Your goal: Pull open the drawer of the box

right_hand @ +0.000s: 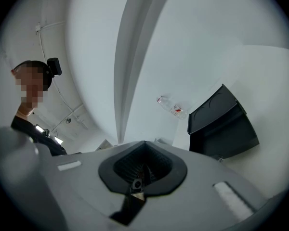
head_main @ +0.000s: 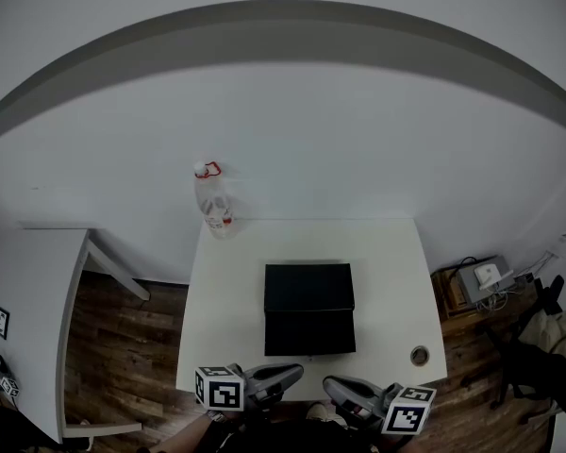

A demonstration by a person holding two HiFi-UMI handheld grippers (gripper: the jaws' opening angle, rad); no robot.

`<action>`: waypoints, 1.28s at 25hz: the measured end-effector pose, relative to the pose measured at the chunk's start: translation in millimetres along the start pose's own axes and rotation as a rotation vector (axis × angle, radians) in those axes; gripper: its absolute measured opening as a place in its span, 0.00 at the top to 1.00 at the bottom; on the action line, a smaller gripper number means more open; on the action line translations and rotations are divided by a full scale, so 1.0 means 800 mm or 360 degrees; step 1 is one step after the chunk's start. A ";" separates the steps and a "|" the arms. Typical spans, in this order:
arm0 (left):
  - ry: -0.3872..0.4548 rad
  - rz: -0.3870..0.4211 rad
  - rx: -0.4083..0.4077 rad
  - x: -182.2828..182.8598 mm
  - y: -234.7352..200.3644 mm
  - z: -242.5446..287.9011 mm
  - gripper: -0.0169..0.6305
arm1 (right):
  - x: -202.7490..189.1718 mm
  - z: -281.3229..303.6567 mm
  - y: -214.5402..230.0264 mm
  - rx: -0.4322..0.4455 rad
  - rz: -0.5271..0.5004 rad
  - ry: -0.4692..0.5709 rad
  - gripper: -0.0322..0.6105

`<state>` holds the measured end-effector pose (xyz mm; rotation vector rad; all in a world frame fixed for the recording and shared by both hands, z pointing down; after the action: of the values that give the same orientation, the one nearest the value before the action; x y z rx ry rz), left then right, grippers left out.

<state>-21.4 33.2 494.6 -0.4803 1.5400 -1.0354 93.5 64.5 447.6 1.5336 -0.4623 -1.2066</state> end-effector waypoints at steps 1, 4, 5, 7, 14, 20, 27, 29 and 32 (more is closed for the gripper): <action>-0.0004 -0.0002 0.0003 -0.001 0.000 0.000 0.97 | -0.001 0.000 0.001 0.0003 0.0012 0.0003 0.94; -0.0010 -0.0002 0.0008 -0.002 -0.002 -0.001 0.97 | -0.003 0.001 0.002 0.0006 0.0025 0.0002 0.94; -0.0009 -0.0002 0.0009 -0.001 -0.002 -0.002 0.97 | -0.004 0.002 0.002 0.0007 0.0024 -0.0001 0.94; -0.0009 -0.0005 0.0010 -0.002 -0.003 -0.004 0.97 | -0.004 0.005 0.001 0.0008 0.0022 -0.0005 0.94; 0.0008 -0.0025 0.0014 -0.002 -0.003 -0.008 0.97 | -0.009 0.008 -0.001 0.0007 0.0011 -0.0030 0.94; 0.0013 -0.0048 0.0013 -0.006 -0.003 -0.011 0.97 | -0.012 0.008 -0.002 0.0003 0.0010 -0.0031 0.94; 0.0013 -0.0049 0.0014 -0.007 -0.001 -0.012 0.97 | -0.013 0.006 -0.003 -0.0002 0.0014 -0.0024 0.94; 0.0015 -0.0048 0.0015 -0.008 0.000 -0.012 0.97 | -0.014 0.004 -0.004 0.0000 0.0013 -0.0025 0.94; 0.0016 -0.0052 0.0018 -0.008 0.000 -0.011 0.97 | -0.013 0.004 -0.003 0.0003 0.0015 -0.0028 0.94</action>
<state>-27.8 41.5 497.7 -0.4946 1.5392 -1.0725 85.8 72.5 450.2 1.5219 -0.4818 -1.2132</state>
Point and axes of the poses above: the fingertips, and each gripper's own axes: z forward along the fingers, y to its right, x out of its top, the point moved 4 cm from there along -z, backward along the fingers, and after that the axes turned 6 degrees about z, right-handed, at the moved point
